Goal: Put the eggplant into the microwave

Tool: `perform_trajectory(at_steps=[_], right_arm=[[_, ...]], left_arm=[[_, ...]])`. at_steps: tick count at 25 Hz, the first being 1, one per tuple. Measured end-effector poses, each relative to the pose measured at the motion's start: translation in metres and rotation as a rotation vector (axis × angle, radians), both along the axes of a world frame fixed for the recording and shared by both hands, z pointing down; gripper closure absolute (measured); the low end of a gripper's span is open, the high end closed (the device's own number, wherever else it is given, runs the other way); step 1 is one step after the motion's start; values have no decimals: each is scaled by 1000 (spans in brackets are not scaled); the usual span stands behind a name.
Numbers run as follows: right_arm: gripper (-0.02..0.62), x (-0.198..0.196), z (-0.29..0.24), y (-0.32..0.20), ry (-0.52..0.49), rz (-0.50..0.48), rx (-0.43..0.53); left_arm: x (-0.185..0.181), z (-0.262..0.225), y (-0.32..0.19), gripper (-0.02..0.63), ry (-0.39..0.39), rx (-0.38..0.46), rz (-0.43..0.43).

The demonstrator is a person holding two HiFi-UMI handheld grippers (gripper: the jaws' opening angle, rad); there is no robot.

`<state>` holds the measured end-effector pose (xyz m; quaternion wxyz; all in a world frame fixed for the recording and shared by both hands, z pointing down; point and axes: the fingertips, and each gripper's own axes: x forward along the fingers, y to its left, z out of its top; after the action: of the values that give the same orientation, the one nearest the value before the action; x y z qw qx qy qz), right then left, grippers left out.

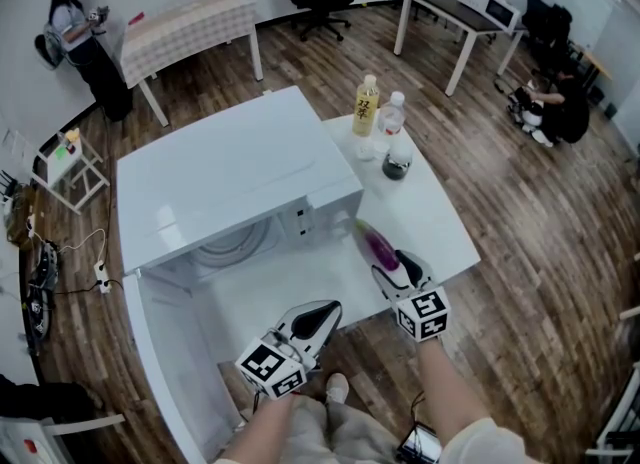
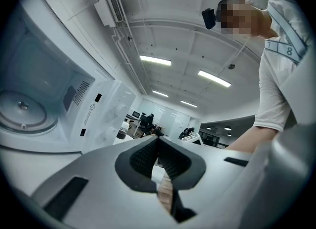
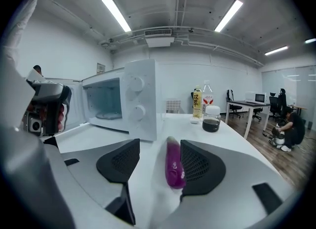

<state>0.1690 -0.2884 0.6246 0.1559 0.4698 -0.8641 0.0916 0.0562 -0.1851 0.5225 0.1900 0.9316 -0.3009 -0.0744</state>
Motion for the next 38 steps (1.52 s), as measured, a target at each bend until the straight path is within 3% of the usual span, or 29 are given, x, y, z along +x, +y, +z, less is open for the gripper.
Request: perform_trajectory(at_steps=[10, 23, 31, 38], right_arm=[[331, 16, 29, -15, 50, 37, -58], [343, 20, 61, -28, 180, 12, -139], [366, 20, 57, -26, 150, 27, -148], [368, 19, 45, -19, 67, 72, -139]], left_arm=[[3, 3, 1, 604, 0, -5, 18], [10, 5, 0, 604, -9, -11, 40], [7, 4, -2, 604, -8, -9, 27], [10, -1, 1, 604, -9, -2, 27]])
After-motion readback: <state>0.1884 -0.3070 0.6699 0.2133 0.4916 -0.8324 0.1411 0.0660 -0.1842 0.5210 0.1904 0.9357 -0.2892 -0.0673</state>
